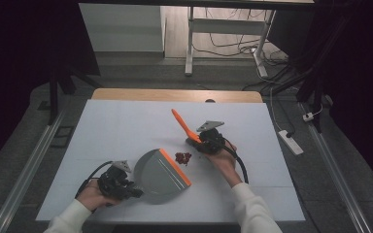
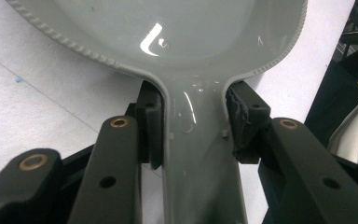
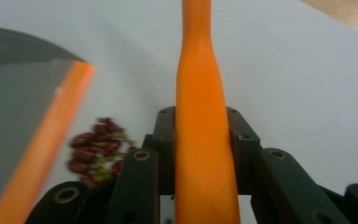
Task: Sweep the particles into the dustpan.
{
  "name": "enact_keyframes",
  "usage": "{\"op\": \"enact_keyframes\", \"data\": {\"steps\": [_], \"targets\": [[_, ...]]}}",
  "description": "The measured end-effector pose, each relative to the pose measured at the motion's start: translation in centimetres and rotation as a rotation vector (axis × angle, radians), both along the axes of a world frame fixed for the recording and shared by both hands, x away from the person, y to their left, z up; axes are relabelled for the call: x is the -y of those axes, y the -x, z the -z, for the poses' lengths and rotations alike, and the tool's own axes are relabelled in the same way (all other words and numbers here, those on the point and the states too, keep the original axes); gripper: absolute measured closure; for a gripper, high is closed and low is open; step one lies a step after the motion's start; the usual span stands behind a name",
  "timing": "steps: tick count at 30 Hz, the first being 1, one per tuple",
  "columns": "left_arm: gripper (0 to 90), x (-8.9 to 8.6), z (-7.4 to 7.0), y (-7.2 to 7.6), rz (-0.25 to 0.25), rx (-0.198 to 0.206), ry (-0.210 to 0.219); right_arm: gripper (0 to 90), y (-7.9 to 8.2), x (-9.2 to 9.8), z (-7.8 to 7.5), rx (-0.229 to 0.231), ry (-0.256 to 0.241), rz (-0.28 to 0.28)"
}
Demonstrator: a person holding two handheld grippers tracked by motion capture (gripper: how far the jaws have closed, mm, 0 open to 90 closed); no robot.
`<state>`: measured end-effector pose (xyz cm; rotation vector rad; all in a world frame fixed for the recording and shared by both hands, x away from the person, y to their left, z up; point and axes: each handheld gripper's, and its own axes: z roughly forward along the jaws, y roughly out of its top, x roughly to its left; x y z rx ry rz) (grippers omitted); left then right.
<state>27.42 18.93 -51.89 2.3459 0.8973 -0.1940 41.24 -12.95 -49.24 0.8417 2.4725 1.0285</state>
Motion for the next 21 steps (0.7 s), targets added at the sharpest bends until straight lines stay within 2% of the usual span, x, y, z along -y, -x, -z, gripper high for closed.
{"op": "enact_keyframes", "data": {"steps": [2,4,5,7,9,10,14,18,21], "targets": [[61.7,0.0,0.0,0.0,0.000,0.000,0.001,70.3,0.2,-0.3,0.1,-0.026,-0.030,-0.023],[61.7,0.0,0.0,0.0,0.000,0.000,0.001,70.3,0.6,-0.8,0.0,-0.027,-0.020,-0.039],[61.7,0.0,0.0,0.0,0.001,-0.001,0.001,70.3,0.6,-0.8,-0.1,-0.060,-0.054,-0.059],[61.7,0.0,0.0,0.0,0.000,-0.001,0.001,70.4,0.6,-0.7,-0.3,-0.084,-0.115,-0.085],[61.8,0.0,0.0,0.0,0.001,0.000,0.001,70.3,0.6,-0.4,-1.1,-0.051,-0.113,-0.067],[61.7,0.0,0.0,0.0,0.001,0.000,0.001,70.3,0.6,0.1,-1.7,-0.027,-0.123,-0.055],[61.7,0.0,0.0,0.0,0.001,0.000,0.001,70.4,0.3,2.2,-3.1,0.007,-0.186,0.005],[61.7,0.0,0.0,0.0,0.001,-0.001,0.001,70.4,-0.2,4.2,-3.6,0.016,-0.212,0.056],[61.7,0.0,0.1,0.0,0.002,-0.001,0.001,70.3,-0.6,4.8,-3.4,0.013,-0.216,0.075]]}}
